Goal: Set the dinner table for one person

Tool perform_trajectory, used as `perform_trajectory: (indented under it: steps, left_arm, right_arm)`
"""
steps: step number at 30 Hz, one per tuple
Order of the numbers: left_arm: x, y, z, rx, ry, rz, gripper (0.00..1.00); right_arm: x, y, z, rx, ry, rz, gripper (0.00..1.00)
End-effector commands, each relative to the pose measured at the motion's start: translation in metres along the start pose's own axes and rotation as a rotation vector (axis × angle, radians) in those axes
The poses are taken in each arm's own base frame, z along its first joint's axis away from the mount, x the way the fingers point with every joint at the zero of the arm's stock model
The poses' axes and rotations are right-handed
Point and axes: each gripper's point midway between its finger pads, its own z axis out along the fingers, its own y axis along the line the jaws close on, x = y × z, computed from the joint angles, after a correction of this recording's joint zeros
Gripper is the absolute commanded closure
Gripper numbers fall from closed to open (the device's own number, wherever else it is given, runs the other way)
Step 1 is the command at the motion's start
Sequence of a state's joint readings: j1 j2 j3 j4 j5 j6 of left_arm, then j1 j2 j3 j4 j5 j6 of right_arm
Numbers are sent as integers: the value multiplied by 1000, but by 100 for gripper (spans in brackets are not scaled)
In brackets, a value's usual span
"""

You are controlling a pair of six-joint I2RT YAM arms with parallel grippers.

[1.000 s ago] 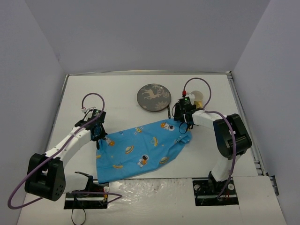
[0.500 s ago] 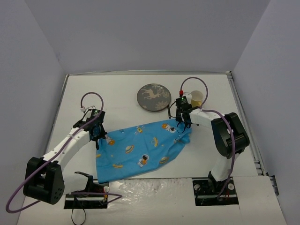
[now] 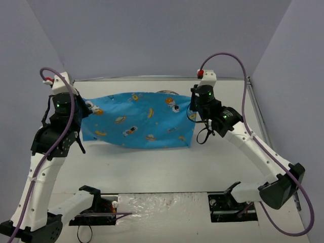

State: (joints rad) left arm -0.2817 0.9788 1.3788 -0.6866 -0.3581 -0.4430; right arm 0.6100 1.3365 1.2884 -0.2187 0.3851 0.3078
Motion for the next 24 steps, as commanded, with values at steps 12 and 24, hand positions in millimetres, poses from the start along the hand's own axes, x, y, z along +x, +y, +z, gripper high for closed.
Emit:
perform_trajectory:
  steps: [12, 24]
  left_arm:
    - [-122, 81, -133, -175, -444, 61, 100]
    - [-90, 90, -83, -366, -270, 150, 100]
  right_arm:
    - [-92, 72, -123, -441, -238, 44, 100]
    - [-53, 119, -96, -485, -97, 47, 100]
